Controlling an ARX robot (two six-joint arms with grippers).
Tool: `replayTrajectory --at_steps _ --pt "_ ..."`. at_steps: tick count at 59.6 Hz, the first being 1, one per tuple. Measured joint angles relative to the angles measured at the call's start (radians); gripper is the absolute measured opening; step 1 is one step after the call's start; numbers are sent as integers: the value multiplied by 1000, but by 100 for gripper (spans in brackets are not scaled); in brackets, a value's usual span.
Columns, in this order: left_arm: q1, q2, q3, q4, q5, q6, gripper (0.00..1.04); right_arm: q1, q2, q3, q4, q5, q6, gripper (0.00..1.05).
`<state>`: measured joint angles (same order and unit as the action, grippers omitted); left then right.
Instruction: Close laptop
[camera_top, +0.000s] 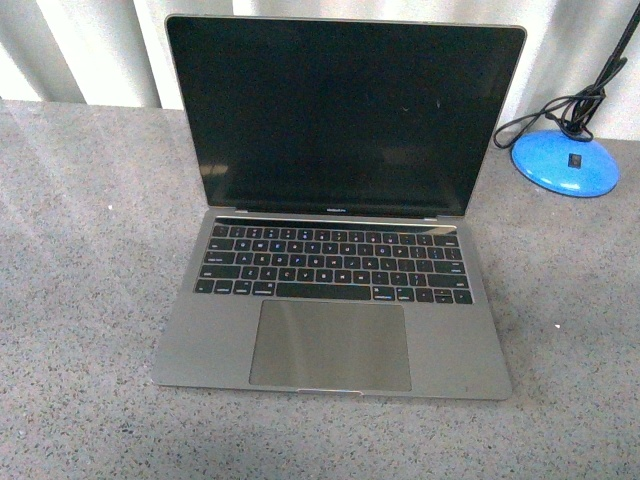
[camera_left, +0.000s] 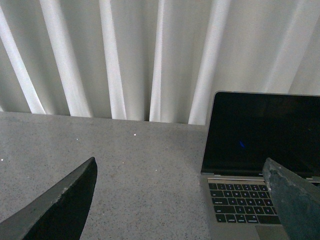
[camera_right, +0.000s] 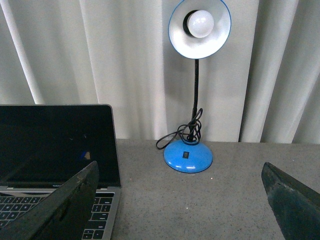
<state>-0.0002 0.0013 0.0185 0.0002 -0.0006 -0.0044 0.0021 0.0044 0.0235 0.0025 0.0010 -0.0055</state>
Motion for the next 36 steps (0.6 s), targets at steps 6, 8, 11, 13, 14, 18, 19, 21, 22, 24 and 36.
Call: replayTrajectory --at_steps 6,8,11,13,14,18,19,21,22,24,36 --pt "0 0 0 0 0 0 98 0 0 0 0 0 0 95" --pt "0 0 0 0 0 0 98 0 0 0 0 0 0 95" --pt "0 0 0 0 0 0 98 0 0 0 0 0 0 95" --pt "0 0 0 0 0 0 98 0 0 0 0 0 0 95" --pt "0 0 0 0 0 0 98 0 0 0 0 0 0 95" --pt "0 0 0 0 0 0 98 0 0 0 0 0 0 95" --pt "0 0 0 0 0 0 98 0 0 0 0 0 0 95" --pt "0 0 0 0 0 0 98 0 0 0 0 0 0 95" --pt "0 0 0 0 0 0 98 0 0 0 0 0 0 95" --pt "0 0 0 0 0 0 98 0 0 0 0 0 0 95" --pt "0 0 0 0 0 0 98 0 0 0 0 0 0 95"
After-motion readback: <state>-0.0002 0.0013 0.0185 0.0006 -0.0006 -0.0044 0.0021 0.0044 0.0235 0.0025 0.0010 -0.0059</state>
